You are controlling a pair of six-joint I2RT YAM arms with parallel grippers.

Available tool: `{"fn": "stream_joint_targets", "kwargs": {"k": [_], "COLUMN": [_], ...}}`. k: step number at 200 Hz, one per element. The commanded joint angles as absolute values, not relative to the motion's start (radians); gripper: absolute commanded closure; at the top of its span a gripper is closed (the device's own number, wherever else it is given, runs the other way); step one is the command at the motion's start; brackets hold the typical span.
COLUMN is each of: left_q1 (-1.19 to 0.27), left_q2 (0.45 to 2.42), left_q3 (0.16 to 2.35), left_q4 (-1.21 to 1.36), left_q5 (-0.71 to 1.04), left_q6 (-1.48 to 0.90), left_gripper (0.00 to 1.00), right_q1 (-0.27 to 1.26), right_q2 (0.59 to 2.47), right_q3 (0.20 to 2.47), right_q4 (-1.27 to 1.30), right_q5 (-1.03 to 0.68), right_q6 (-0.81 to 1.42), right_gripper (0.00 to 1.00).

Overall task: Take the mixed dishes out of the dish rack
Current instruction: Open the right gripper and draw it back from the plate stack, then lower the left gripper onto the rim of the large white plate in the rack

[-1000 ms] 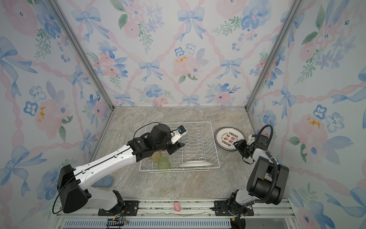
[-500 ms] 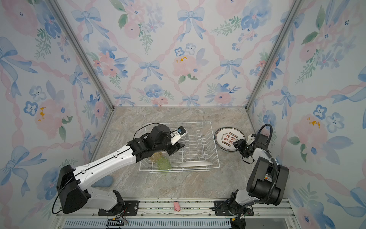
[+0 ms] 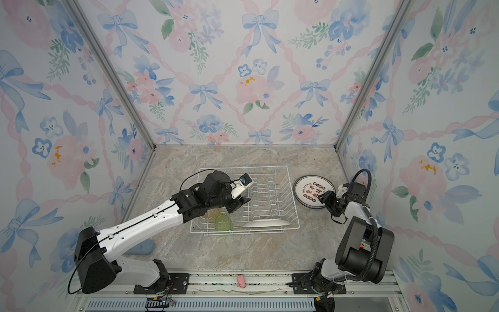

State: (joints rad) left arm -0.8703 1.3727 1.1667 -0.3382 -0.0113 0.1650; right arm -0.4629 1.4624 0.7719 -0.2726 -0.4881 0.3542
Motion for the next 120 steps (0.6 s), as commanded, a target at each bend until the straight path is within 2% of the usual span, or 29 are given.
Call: {"fn": "stream_joint_targets", "kwargs": {"k": [1, 120], "left_q1": [-0.871, -0.868], "left_q2": [1.353, 1.351], "left_q3": [1.159, 1.162], "left_q4": [-0.336, -0.336], "left_q5": [-0.011, -0.003], "left_q6": [0.186, 0.207], "left_gripper": [0.47, 0.47], "right_q1": [-0.46, -0.459], "right_q2": [1.445, 1.402], "right_q3": [0.787, 0.826], "right_q4": [-0.378, -0.47], "right_q5": [-0.446, -0.495], "right_q6": [0.328, 0.316], "right_gripper": [0.4, 0.37]}}
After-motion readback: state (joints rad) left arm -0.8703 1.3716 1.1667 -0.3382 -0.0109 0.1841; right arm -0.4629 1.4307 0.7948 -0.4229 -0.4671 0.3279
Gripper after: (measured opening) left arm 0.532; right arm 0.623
